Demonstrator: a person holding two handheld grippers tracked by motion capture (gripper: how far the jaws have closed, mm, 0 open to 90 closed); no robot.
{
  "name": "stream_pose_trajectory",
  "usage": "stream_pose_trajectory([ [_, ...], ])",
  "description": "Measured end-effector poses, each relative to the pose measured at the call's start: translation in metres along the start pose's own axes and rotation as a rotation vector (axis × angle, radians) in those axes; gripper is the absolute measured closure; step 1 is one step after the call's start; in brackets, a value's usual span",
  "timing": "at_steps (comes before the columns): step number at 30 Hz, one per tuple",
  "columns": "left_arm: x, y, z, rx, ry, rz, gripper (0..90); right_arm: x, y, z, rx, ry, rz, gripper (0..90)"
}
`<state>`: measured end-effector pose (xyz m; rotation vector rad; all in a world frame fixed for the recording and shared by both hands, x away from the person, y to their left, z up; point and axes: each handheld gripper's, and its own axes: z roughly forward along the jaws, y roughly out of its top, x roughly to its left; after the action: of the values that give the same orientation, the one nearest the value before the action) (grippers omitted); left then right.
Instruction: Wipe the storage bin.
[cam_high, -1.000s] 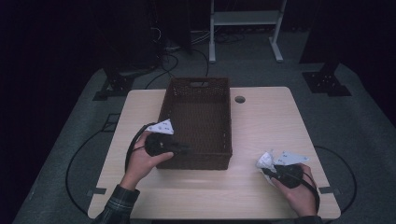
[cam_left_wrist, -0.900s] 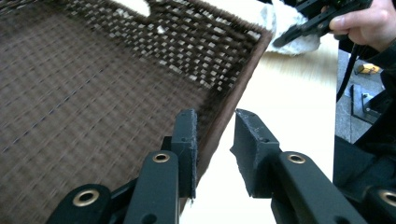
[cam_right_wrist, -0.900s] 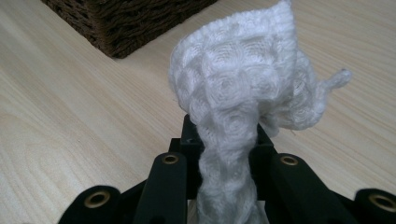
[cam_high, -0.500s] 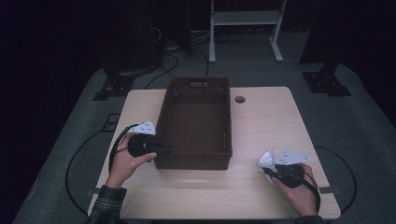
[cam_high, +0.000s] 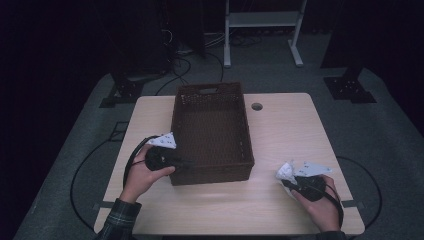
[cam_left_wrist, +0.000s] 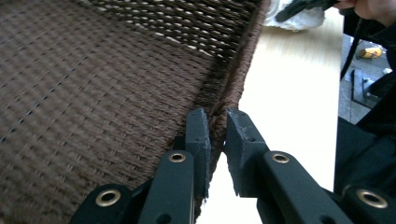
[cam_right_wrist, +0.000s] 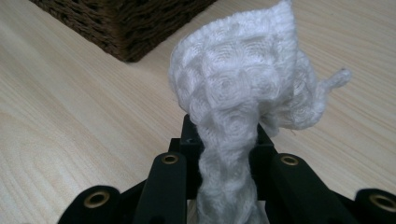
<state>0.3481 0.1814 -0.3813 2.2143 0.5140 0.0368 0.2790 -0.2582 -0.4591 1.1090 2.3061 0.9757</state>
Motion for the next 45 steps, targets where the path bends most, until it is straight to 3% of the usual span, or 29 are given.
stream_pose_trajectory([
  [15, -0.02, 0.023, 0.036, 0.01, -0.064, 0.045, 82.3, -0.001, -0.004, -0.004, -0.001, -0.013, 0.012, 73.9],
  [19, -0.029, 0.033, 0.054, 0.021, -0.087, 0.056, 82.3, -0.002, -0.006, -0.006, -0.001, -0.017, 0.016, 74.0],
  [31, -0.046, 0.056, 0.081, 0.046, -0.107, 0.101, 78.8, -0.003, -0.006, -0.006, -0.005, -0.017, 0.022, 74.0],
  [41, -0.044, 0.069, 0.095, 0.029, -0.155, 0.119, 75.7, -0.003, -0.007, -0.006, -0.003, -0.015, 0.025, 73.9],
  [45, -0.04, 0.074, 0.104, 0.029, -0.17, 0.143, 69.9, -0.004, -0.007, -0.006, -0.004, -0.015, 0.025, 73.9],
])
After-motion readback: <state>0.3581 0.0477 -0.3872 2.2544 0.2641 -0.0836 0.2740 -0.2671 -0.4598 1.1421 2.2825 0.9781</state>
